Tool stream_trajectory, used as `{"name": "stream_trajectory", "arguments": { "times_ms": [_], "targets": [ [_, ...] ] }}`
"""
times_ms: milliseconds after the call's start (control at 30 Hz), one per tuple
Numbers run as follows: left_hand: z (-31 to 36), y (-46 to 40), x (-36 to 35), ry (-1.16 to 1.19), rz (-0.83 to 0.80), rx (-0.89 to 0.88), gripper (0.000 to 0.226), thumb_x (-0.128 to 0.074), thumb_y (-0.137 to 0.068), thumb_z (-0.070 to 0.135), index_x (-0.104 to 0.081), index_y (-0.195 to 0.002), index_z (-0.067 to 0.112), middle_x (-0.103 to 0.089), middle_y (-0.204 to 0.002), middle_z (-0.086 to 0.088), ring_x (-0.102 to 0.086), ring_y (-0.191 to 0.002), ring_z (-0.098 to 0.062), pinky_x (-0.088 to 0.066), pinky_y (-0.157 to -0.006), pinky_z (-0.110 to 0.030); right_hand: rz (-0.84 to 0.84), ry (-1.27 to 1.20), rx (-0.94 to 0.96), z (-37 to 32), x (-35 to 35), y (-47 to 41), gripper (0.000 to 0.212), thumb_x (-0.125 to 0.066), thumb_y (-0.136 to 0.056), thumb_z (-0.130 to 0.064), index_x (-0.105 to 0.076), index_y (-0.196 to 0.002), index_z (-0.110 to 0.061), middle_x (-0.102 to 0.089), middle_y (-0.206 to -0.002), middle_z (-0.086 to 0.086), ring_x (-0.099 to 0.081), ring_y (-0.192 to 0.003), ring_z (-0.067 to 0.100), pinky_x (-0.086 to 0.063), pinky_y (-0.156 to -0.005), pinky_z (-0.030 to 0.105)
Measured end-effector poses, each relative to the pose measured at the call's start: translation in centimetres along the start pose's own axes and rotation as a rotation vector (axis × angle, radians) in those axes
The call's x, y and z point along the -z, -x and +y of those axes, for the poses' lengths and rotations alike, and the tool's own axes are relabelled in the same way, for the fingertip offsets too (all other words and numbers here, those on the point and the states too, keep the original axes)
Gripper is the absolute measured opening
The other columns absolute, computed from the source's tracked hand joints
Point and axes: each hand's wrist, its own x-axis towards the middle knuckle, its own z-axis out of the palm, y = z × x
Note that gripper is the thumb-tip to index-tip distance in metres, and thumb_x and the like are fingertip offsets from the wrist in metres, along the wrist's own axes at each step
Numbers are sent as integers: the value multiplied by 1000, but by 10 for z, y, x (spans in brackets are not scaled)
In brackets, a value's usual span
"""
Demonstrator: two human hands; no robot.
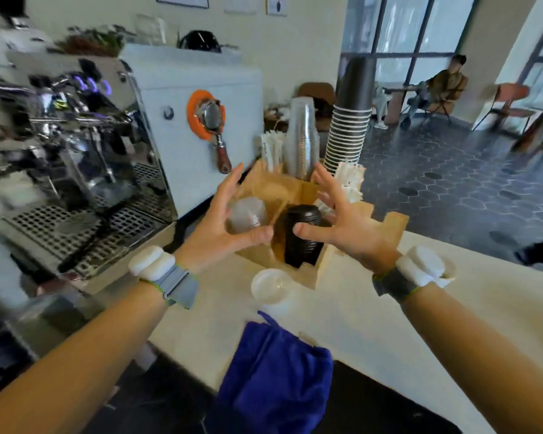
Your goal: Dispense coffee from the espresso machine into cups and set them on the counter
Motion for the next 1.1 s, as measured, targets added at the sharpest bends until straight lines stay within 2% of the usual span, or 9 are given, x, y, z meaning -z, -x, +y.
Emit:
{"name": "stream_trajectory", "arguments": {
  "times_ms": [167, 233, 367, 467, 567, 633, 767, 933, 1100],
  "targets": [
    [-13, 75, 112, -107, 123, 56, 98, -74, -64, 65, -11, -139, 65, -9, -148, 42, -10, -136, 19, -17, -111, -32, -101, -16, 106, -37, -119, -31, 104, -78, -65, -38, -10, -144, -46, -13, -155, -16, -15, -141, 10, -20, -109, 30],
    [-20, 95, 142, -138, 145, 75, 95, -73, -67, 62, -10, -138, 66, -8, -144, 48, -9, -130, 26, -17, -109, -29, -124, -33, 114, -45, -152, -39, 100, -79, -66, -39, -11, -139, -54, -12, -153, -20, -14, -142, 10, -21, -109, 32],
    [-28, 138, 195, -171, 206, 123, 90, -74, -70, 58, -11, -133, 70, -9, -138, 53, -10, -125, 31, -19, -104, -21, -189, -88, 152, -56, -218, -52, 101, -79, -68, -34, -14, -144, -47, -24, -142, -33, -26, -130, -10, -27, -100, 15],
    [-37, 171, 237, -189, 268, 158, 93, -74, -66, 62, -11, -134, 69, -7, -148, 40, -9, -136, 18, -16, -111, -28, -277, -121, 134, -65, -273, -64, 103, -79, -63, -44, -14, -142, -53, -19, -151, -24, -21, -139, 6, -25, -106, 28],
    [-41, 193, 265, -205, 358, 210, 100, -71, -55, 76, -12, -135, 64, -8, -155, 27, -10, -138, 8, -17, -110, -29, -360, -170, 139, -68, -314, -79, 98, -79, -70, -37, -14, -141, -57, -16, -150, -26, -19, -139, 7, -25, -96, 14],
    [-47, 211, 291, -196, 422, 230, 98, -70, -60, 72, -13, -138, 59, -12, -154, 25, -15, -133, 15, -20, -109, -23, -427, -178, 136, -72, -349, -93, 96, -79, -71, -39, -14, -139, -60, -15, -149, -29, -18, -138, 4, -25, -93, 14],
    [-67, 247, 347, -208, 520, 251, 92, -70, -75, 38, -14, -147, 38, -18, -144, 33, -22, -123, 29, -29, -91, 3, -561, -205, 117, -84, -425, -128, 95, -80, -72, -38, -15, -135, -65, -15, -142, -36, -17, -134, -2, -25, -88, 8],
    [-88, 264, 399, -241, 542, 324, 88, -69, -74, 41, -13, -141, 50, -14, -152, 23, -15, -138, 4, -24, -112, -30, -623, -168, 158, -91, -492, -160, 97, -78, -76, -28, -11, -143, -49, -15, -147, -28, -18, -130, -10, -25, -88, -6],
    [-125, 252, 474, -236, 548, 370, 93, -69, -72, 42, -13, -147, 44, -13, -156, 17, -14, -139, 0, -21, -112, -36, -638, -181, 152, -86, -558, -217, 93, -76, -79, -20, -12, -143, -44, -17, -132, -46, -21, -122, -25, -21, -91, -9]
  ]
}}
